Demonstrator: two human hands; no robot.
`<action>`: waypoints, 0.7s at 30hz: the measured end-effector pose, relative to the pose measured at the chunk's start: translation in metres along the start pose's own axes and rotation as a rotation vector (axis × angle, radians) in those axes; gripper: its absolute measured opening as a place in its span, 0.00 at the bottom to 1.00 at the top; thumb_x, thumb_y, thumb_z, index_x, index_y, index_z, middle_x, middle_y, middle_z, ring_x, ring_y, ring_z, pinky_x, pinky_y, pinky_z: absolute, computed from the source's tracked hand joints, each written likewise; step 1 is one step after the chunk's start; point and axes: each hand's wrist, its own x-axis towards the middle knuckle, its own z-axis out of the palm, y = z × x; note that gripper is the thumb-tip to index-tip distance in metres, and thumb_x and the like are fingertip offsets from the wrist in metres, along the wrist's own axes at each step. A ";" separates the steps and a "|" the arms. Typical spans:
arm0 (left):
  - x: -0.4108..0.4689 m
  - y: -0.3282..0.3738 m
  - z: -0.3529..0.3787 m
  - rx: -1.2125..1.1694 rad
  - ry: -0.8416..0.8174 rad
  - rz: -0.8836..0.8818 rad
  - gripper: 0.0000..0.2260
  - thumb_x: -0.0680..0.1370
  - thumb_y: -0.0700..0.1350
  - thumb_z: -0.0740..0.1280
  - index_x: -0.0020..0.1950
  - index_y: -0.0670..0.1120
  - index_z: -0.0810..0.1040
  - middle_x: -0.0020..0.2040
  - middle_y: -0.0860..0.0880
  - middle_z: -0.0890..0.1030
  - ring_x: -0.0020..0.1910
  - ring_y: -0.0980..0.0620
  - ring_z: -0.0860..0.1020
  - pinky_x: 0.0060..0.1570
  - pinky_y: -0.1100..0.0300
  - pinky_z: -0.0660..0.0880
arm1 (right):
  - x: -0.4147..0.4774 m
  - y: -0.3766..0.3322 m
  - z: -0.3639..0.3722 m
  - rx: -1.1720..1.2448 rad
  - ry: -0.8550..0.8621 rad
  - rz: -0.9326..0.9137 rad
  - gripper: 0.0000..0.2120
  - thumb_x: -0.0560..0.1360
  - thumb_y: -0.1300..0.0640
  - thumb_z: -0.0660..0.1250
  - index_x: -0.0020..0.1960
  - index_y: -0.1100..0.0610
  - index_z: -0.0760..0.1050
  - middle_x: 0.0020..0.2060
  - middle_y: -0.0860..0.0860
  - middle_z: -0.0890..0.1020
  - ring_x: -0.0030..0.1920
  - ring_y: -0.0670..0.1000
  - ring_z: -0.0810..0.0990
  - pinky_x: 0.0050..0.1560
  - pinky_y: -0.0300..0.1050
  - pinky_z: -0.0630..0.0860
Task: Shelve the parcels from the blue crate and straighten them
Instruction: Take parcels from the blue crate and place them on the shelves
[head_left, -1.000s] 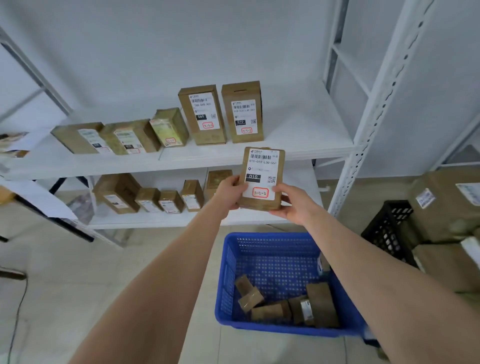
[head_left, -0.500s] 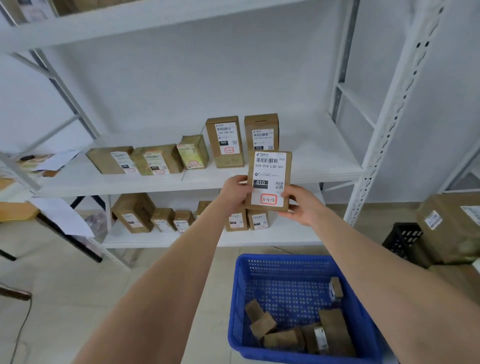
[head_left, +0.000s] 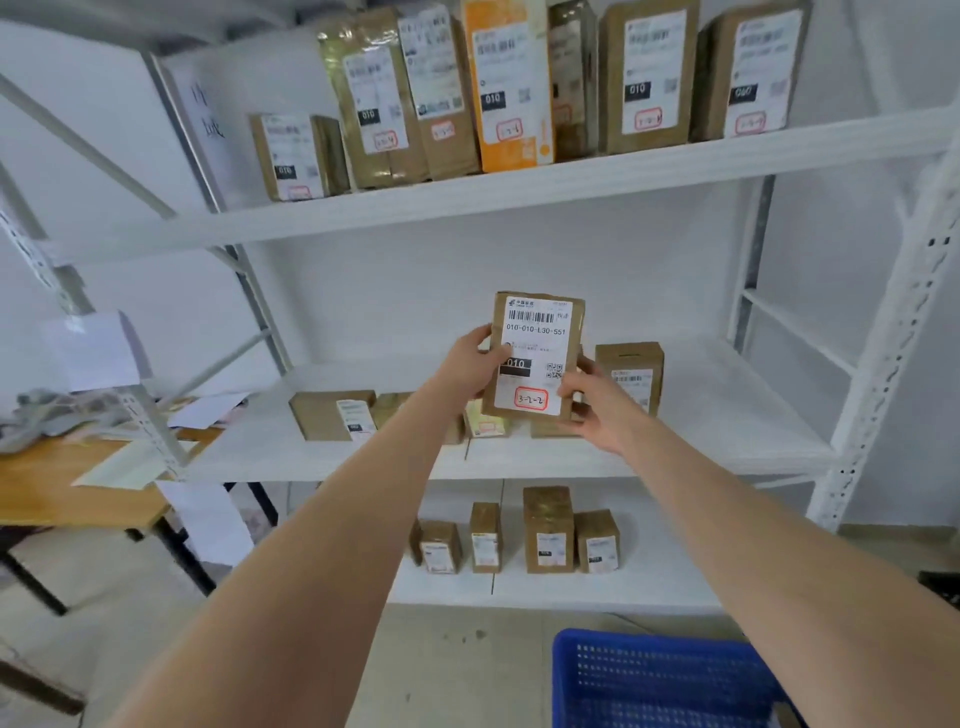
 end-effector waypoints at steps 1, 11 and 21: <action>0.000 0.006 -0.016 -0.001 0.011 0.022 0.19 0.81 0.41 0.61 0.72 0.47 0.67 0.58 0.42 0.80 0.54 0.43 0.80 0.50 0.51 0.78 | 0.002 -0.007 0.016 -0.026 -0.008 -0.030 0.28 0.74 0.71 0.63 0.68 0.50 0.67 0.54 0.55 0.81 0.53 0.55 0.79 0.59 0.57 0.76; 0.013 0.069 -0.171 -0.028 0.188 0.229 0.17 0.82 0.43 0.58 0.71 0.48 0.68 0.57 0.44 0.80 0.49 0.47 0.79 0.43 0.56 0.79 | 0.033 -0.083 0.172 -0.110 -0.041 -0.346 0.31 0.72 0.58 0.74 0.72 0.54 0.65 0.53 0.53 0.83 0.45 0.49 0.82 0.40 0.41 0.75; 0.060 0.102 -0.283 -0.005 0.359 0.382 0.14 0.83 0.44 0.55 0.67 0.46 0.70 0.58 0.45 0.80 0.51 0.46 0.80 0.49 0.51 0.79 | 0.098 -0.137 0.291 -0.115 -0.162 -0.525 0.28 0.70 0.59 0.75 0.68 0.54 0.71 0.56 0.51 0.83 0.45 0.46 0.82 0.37 0.40 0.75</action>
